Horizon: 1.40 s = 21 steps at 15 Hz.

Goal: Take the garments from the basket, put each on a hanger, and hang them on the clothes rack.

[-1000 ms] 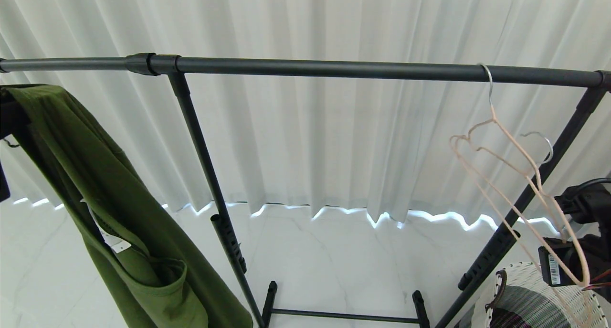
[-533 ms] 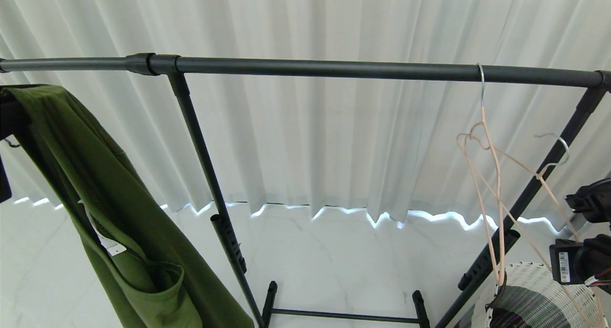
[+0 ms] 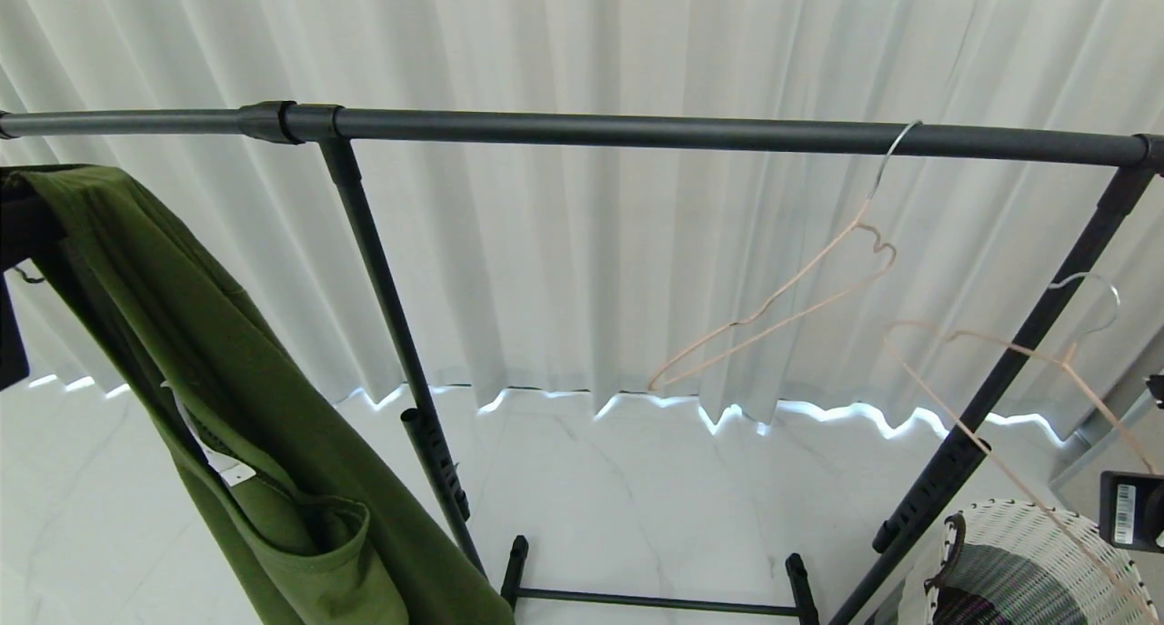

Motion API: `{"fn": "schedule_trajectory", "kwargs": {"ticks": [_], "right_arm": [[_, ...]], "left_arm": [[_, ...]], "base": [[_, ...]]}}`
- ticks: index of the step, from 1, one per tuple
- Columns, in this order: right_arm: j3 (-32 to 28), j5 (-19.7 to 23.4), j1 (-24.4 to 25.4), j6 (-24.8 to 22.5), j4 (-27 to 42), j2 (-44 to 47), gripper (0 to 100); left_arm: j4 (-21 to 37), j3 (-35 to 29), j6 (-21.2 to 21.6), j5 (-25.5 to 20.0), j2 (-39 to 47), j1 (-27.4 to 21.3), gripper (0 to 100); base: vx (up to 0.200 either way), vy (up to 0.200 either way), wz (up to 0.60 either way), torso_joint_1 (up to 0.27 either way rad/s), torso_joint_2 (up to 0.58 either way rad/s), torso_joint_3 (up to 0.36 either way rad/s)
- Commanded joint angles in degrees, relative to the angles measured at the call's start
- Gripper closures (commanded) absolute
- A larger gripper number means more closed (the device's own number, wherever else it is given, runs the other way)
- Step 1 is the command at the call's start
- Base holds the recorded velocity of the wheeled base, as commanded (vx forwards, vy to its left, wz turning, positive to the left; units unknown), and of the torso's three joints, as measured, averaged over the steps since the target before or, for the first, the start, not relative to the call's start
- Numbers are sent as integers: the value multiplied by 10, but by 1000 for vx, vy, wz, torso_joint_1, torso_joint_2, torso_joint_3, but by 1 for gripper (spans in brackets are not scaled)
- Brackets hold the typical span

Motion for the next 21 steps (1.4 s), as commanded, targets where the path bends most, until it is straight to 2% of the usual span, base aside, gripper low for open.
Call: {"fn": "schedule_trajectory", "kwargs": {"ticks": [1, 6, 9, 12, 14, 19, 21], "right_arm": [[-3, 0, -3, 8, 9, -21, 100], [0, 6, -1, 11, 44, -72, 100], [2, 12, 4, -21, 61, -129, 100], [5, 92, 5, -93, 83, -217, 100], [5, 106, 5, -102, 85, -241, 100], [3, 111, 7, -102, 85, -261, 100], [1, 126, 7, -103, 85, -269, 100]], "left_arm": [[0, 0, 0, 0, 1, 5, 100], [0, 10, 0, 0, -3, 6, 100], [0, 12, -1, 0, -2, 7, 100], [0, 17, -1, 0, -3, 7, 100], [0, 25, 0, 1, -7, 8, 100], [0, 28, 1, 1, -11, 10, 100], [0, 28, 0, 1, -11, 16, 100]], "base": [[0, 0, 0, 0, 0, 0], [0, 0, 0, 0, 0, 0], [0, 0, 0, 0, 0, 0], [0, 0, 0, 0, 0, 0], [0, 0, 0, 0, 0, 0], [-200, 0, 0, 6, 2, 1], [-200, 0, 0, -2, 2, 5]]}}
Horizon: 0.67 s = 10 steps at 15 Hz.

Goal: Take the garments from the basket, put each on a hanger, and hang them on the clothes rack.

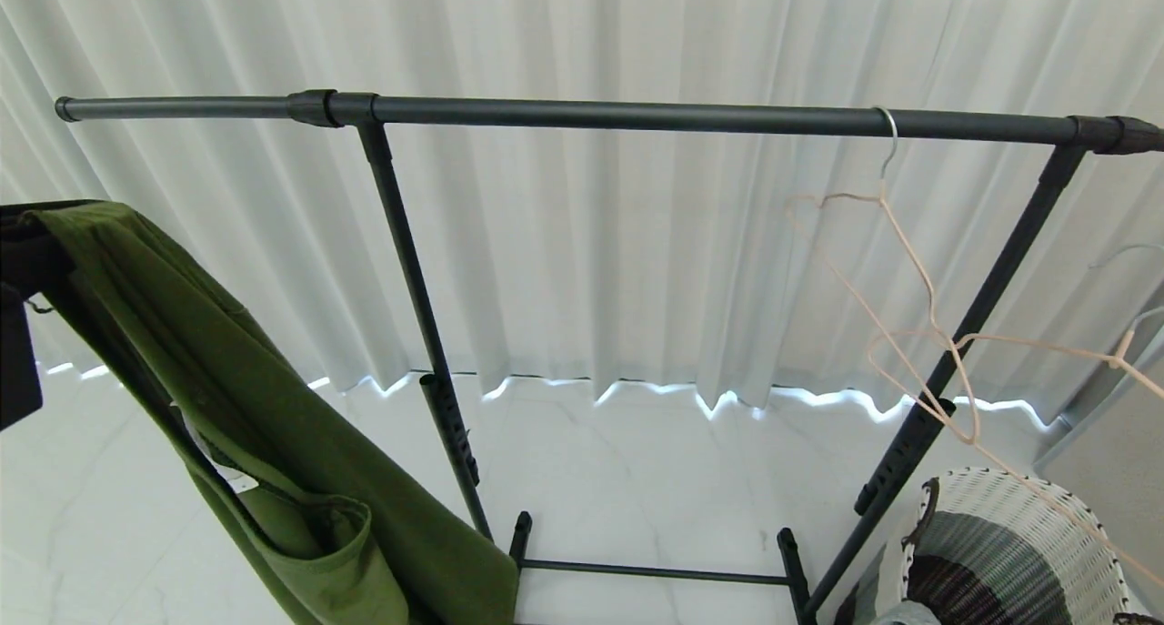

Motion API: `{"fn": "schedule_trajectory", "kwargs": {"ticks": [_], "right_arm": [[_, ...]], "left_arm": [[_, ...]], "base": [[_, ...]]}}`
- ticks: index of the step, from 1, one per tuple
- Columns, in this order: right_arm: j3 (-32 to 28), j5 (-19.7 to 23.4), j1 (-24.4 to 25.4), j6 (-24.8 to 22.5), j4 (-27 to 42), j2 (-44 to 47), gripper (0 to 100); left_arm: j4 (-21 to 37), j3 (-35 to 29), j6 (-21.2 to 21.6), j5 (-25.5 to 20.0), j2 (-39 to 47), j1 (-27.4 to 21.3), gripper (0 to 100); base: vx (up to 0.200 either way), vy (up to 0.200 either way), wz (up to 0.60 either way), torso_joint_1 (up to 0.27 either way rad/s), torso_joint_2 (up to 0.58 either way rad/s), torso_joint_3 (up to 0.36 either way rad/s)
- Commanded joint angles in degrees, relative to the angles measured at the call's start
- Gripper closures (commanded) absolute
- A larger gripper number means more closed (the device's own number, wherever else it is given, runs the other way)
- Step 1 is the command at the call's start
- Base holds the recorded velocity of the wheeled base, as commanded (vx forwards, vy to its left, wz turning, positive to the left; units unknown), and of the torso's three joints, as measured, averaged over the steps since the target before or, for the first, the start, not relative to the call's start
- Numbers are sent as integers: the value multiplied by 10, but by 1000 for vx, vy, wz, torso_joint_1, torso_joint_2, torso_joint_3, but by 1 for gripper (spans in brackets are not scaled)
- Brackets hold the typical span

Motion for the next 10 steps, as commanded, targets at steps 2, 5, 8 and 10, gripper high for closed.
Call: {"fn": "schedule_trajectory", "kwargs": {"ticks": [2, 5, 8, 10], "right_arm": [[-1, 1, 0, -2, -2, -7, 100], [-1, 4, 0, -2, -4, -7, 100], [-1, 16, 2, -2, -5, -7, 100], [-1, 27, 2, -2, -6, -7, 100]], "left_arm": [[0, 0, 0, 0, -1, 2, 100], [0, 1, 0, 0, 0, 2, 100], [0, 12, 0, 0, -2, 2, 100], [0, 20, 0, 0, -3, 2, 100]], "base": [[-200, 0, 0, 5, 2, 2], [-200, 0, 0, 4, 2, 4], [-200, 0, 0, 4, 2, 7], [-200, 0, 0, 10, 2, 2]]}}
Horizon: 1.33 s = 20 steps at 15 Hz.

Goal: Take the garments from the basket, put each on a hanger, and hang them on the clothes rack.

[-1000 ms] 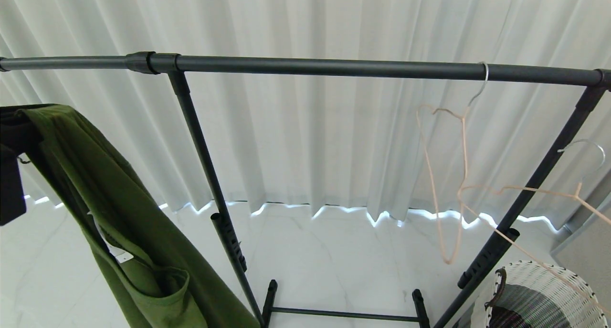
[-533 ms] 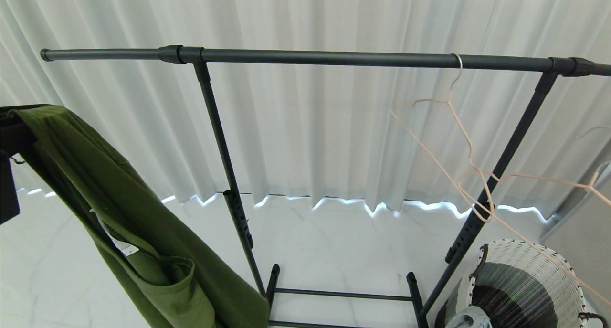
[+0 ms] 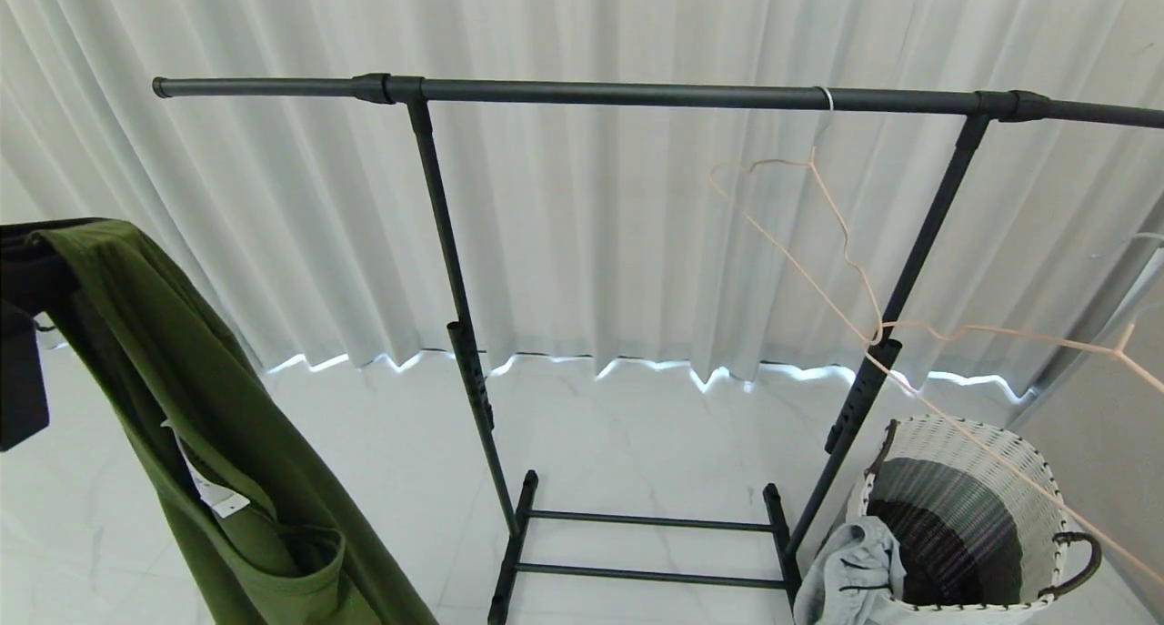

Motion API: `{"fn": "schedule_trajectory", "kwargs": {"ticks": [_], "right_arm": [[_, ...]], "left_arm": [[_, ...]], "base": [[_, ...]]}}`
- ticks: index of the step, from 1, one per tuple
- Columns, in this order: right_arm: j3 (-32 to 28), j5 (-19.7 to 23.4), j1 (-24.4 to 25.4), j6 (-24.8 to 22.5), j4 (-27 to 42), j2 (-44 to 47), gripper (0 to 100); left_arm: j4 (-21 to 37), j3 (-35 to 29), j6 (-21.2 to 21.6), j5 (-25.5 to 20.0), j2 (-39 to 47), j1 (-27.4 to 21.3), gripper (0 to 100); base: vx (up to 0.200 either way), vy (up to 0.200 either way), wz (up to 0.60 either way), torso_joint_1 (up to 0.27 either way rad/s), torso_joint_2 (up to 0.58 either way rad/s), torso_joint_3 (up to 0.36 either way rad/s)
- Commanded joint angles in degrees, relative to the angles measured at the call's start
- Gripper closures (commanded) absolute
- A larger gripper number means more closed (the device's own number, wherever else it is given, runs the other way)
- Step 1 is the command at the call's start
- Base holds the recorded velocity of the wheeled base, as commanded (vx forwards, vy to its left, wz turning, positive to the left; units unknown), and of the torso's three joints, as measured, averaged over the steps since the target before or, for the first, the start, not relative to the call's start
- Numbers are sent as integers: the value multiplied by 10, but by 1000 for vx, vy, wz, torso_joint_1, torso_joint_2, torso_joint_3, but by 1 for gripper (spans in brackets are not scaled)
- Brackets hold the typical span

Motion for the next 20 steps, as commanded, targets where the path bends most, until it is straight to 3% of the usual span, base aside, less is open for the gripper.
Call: {"fn": "schedule_trajectory", "kwargs": {"ticks": [1, 6, 11, 15, 19, 20], "right_arm": [[-1, 5, 0, 0, 0, 2, 100], [-26, 51, 24, 1, -1, 5, 100], [-93, 113, 165, 9, 5, 50, 100], [-160, 148, 276, 60, 5, 121, 100], [-166, 150, 323, 61, -6, 158, 100], [-165, 149, 354, 64, -26, 172, 100]], "left_arm": [[0, 7, 0, 0, -1, 0, 100], [0, 31, -1, -1, 0, 0, 100], [-3, 53, -19, -1, 15, 0, 100], [-3, 36, -114, -1, 79, 0, 100], [-3, 15, -187, -1, 130, 0, 100], [-3, -7, -235, -1, 166, 0, 100]], "base": [[-200, 0, 0, 2, 2, -2], [0, 0, 0, 0, 0, 0], [0, 0, 0, 0, 0, 0], [0, 0, 0, 0, 0, 0], [0, 0, 0, 0, 0, 0], [0, 0, 0, 0, 0, 0]]}}
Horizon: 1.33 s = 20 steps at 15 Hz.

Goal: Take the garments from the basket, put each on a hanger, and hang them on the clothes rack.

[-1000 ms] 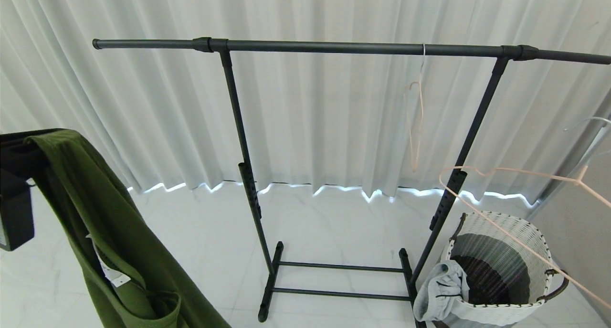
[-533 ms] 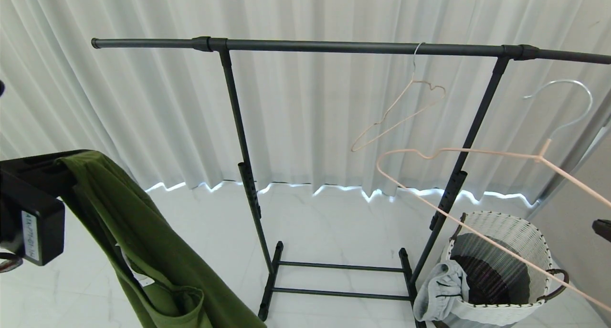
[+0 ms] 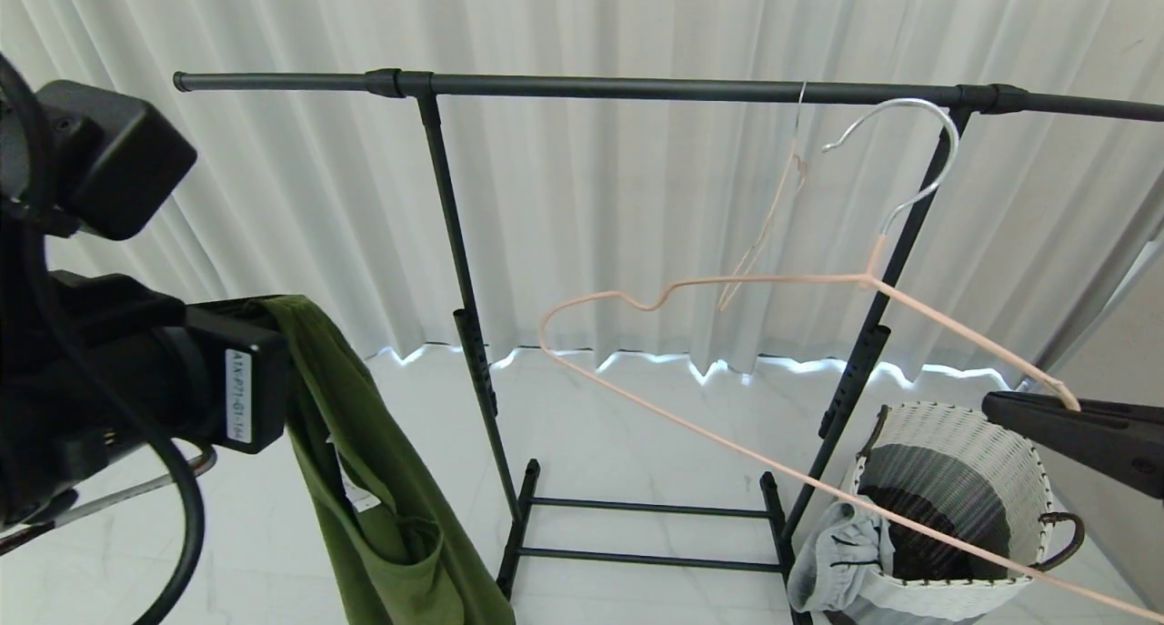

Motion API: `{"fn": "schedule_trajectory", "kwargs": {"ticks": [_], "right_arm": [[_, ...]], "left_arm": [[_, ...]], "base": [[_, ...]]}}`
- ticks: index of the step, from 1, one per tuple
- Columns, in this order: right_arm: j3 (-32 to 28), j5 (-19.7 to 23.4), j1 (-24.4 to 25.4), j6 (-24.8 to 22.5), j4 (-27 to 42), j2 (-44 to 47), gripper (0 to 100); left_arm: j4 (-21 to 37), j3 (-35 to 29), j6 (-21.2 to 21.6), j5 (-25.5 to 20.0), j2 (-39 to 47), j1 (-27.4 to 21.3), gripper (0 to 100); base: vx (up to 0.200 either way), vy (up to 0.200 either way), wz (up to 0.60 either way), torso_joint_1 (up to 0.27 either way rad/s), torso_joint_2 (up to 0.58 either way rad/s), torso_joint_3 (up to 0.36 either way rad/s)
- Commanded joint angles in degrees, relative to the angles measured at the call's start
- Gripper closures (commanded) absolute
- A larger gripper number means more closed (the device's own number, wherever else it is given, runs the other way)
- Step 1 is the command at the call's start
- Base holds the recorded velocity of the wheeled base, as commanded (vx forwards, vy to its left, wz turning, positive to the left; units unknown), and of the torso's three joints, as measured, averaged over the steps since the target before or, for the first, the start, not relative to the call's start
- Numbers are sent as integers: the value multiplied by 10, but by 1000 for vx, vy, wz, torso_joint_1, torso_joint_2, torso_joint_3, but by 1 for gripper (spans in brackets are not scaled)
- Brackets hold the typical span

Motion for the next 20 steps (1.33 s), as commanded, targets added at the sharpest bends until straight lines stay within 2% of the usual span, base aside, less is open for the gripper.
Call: {"fn": "schedule_trajectory", "kwargs": {"ticks": [1, 5, 8, 12, 16, 20], "right_arm": [[-1, 0, 54, 8, -22, 34, 100], [-2, -2, 106, 17, -40, 50, 100], [-8, -3, 108, 15, -42, 54, 100], [-26, -10, 104, 14, -50, 104, 100], [-29, -63, 103, 14, -168, 182, 100], [-38, -64, 112, 15, -186, 190, 100]], "left_arm": [[0, -33, -47, 1, 71, 1, 100], [0, -91, -63, 1, 138, 42, 100], [0, -126, -65, 3, 166, 75, 100], [0, -143, -64, 3, 169, 73, 100], [1, -146, -64, 3, 169, 73, 100], [6, -166, -62, 5, 190, 107, 100]], "base": [[0, 0, 0, 0, 0, 0], [0, 0, 0, 0, 0, 0], [0, 0, 0, 0, 0, 0], [0, 0, 0, 0, 0, 0], [0, 0, 0, 0, 0, 0], [0, 0, 0, 0, 0, 0]]}}
